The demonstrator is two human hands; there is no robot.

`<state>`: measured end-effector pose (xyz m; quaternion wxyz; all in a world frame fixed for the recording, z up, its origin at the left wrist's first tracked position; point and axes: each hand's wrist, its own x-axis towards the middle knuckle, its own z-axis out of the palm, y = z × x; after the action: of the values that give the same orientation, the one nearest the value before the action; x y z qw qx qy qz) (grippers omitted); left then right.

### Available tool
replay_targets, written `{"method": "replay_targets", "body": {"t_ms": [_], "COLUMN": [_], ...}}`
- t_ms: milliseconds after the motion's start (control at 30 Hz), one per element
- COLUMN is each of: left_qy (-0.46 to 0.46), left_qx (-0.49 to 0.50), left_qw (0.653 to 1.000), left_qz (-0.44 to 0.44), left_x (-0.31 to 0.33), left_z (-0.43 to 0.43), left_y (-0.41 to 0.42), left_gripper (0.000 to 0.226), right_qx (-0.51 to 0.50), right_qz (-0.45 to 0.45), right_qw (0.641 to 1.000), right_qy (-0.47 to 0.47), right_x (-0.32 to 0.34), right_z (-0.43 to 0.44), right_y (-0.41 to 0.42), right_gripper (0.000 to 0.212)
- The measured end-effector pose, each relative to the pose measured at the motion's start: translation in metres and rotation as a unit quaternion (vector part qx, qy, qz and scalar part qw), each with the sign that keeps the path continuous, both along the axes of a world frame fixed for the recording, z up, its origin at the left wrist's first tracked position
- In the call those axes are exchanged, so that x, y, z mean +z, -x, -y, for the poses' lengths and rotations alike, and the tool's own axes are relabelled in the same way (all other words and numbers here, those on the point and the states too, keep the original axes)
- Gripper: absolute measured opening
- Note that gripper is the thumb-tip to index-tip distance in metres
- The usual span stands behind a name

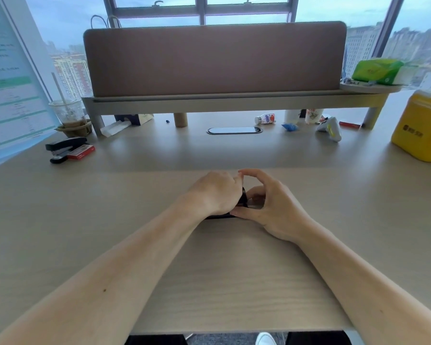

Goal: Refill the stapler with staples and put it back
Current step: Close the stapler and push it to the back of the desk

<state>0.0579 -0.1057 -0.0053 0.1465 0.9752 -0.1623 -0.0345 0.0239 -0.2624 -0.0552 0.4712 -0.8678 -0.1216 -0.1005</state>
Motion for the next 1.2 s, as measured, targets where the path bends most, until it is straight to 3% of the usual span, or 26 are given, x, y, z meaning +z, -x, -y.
{"method": "replay_targets", "body": {"t_ms": [100, 233, 400, 533, 733, 867, 1200], "left_qy": [0.118, 0.206, 0.154, 0.187, 0.195, 0.192, 0.187], "left_qx": [0.013, -0.056, -0.123, -0.109, -0.094, -0.09, 0.082], "left_qw": [0.993, 0.976, 0.976, 0.968, 0.967, 0.971, 0.963], "left_qz": [-0.012, 0.044, 0.097, 0.123, 0.134, 0.114, 0.174], "left_x": [0.01, 0.013, -0.014, -0.021, -0.028, -0.028, -0.03], "left_z": [-0.005, -0.043, -0.084, -0.086, -0.091, -0.097, -0.072], "left_y": [0.008, 0.02, 0.034, 0.031, 0.017, 0.009, -0.128], "left_gripper": [0.06, 0.032, 0.04, 0.034, 0.034, 0.036, 0.036], "right_qx": [0.001, -0.012, 0.011, 0.029, 0.032, 0.035, 0.043], "right_qz": [0.009, 0.029, 0.057, 0.044, 0.001, -0.012, -0.035], "right_qw": [1.0, 0.995, 0.977, 0.961, 0.949, 0.944, 0.938], "right_qy": [0.018, 0.093, 0.204, 0.271, 0.312, 0.328, 0.342], "right_x": [0.003, 0.006, 0.011, 0.025, 0.019, 0.01, 0.014], "right_z": [0.0, 0.0, 0.016, 0.027, 0.025, 0.024, 0.021], "right_y": [0.0, 0.005, 0.01, 0.006, -0.013, -0.023, -0.093], "right_gripper": [0.068, 0.064, 0.081, 0.083, 0.107, 0.112, 0.108]}}
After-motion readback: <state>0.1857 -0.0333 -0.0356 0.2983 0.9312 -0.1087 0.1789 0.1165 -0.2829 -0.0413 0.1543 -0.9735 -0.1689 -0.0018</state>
